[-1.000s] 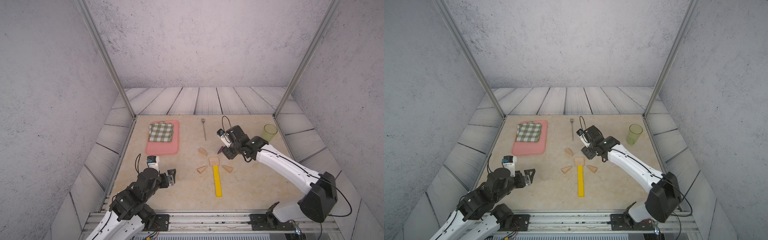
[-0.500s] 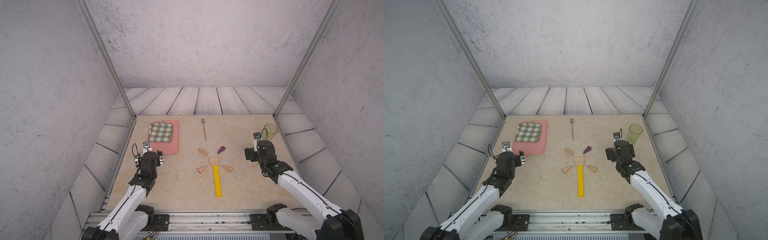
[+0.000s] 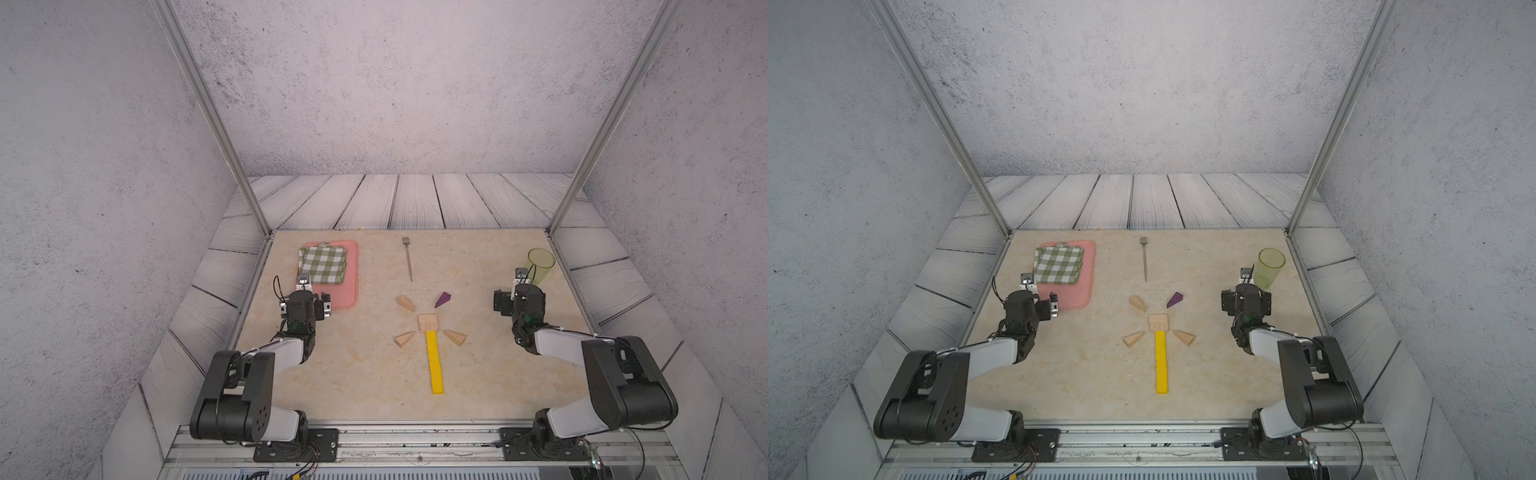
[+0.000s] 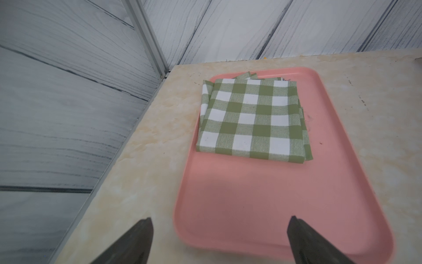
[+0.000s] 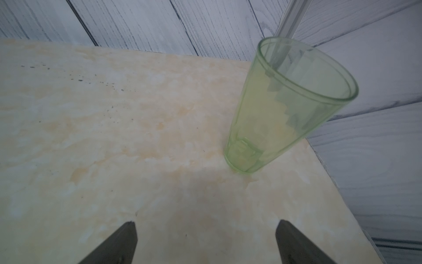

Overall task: Assemble a small pinwheel with building blocks
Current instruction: Reset both arms

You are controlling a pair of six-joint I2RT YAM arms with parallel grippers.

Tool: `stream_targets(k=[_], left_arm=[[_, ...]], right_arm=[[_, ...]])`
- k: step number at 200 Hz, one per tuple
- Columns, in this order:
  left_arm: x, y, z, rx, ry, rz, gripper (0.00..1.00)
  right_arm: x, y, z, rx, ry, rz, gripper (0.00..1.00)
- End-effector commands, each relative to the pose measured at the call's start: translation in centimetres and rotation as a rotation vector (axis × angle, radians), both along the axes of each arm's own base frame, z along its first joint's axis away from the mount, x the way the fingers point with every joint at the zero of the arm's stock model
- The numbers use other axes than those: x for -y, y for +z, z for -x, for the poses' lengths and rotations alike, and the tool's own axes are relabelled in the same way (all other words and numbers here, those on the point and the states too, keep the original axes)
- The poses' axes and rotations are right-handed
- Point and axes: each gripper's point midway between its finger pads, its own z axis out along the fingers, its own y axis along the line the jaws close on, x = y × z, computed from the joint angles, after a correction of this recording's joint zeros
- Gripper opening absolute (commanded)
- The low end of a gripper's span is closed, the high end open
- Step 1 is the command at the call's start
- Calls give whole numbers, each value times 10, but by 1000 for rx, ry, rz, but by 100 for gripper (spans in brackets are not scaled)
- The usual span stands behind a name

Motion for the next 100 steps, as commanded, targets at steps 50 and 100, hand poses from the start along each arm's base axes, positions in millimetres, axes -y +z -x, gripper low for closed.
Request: stream_targets(k=[50,100], left_arm=[[-11,0,-12,41,-24,66,98],[-10,1,-10,41,-30,64,98]], right_arm=[[11,-6,-2,68,18,-107,99],[10,-5,-1,72,19,-107,99]])
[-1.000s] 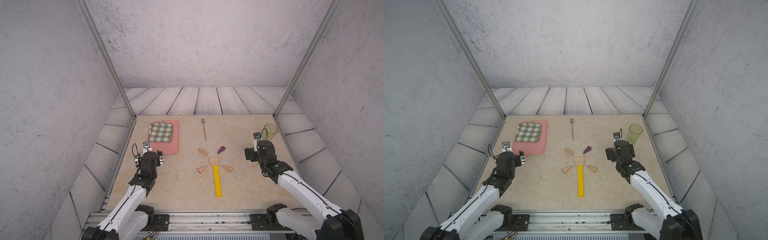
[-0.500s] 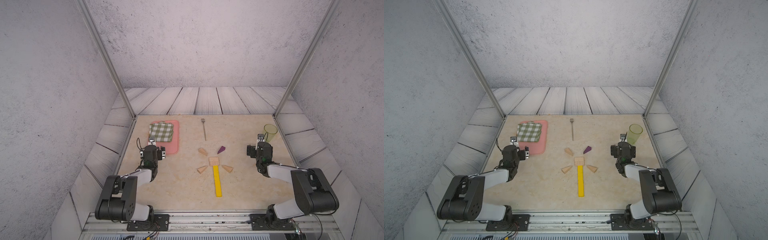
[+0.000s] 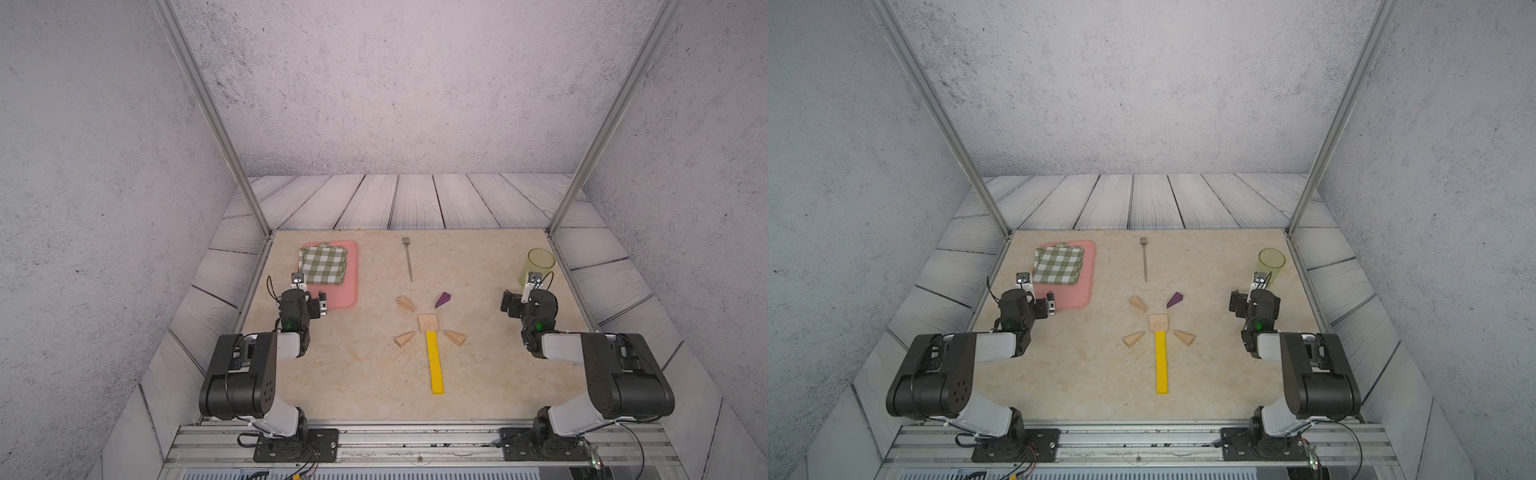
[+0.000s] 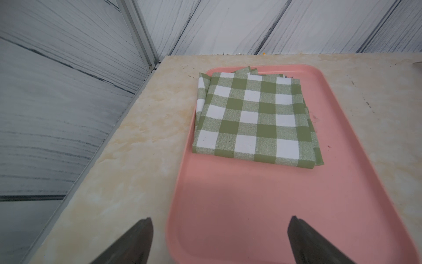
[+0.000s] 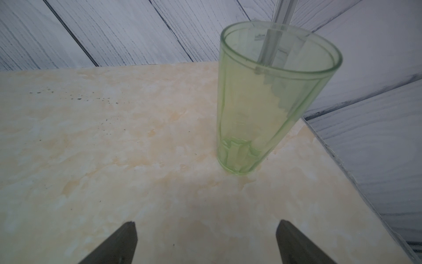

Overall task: Assemble a small pinwheel with building blocks
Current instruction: Reset both arms

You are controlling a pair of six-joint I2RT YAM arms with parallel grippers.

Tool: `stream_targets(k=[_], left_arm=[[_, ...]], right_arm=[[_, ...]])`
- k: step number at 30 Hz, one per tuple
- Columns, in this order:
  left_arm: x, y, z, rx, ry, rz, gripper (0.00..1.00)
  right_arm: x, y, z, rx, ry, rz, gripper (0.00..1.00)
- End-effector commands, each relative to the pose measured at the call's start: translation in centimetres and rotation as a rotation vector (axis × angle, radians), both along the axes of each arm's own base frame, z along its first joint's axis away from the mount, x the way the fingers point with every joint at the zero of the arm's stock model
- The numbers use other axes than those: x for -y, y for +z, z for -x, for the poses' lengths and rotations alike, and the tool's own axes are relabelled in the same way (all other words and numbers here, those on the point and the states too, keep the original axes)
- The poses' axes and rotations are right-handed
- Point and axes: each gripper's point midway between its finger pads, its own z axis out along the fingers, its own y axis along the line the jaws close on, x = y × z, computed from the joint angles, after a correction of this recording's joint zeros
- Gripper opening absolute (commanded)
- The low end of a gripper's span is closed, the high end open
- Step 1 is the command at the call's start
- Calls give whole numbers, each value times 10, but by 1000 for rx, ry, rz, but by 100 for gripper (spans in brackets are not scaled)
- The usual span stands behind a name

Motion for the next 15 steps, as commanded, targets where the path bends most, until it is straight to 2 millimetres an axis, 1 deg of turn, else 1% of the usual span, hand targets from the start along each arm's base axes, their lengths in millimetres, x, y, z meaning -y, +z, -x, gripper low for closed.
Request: stream_targets(k=[1,13,15], left_arm=[[2,12,-4,41,-8,7,98],[2,10,-6,28,-7,7,98],[3,13,-5,39,-13,7,98]], right_arm=[[-3,3,-3,17,8,-17,99],[-3,1,-3,13,8,-17,99],[-3,3,-3,19,10,-16,99]])
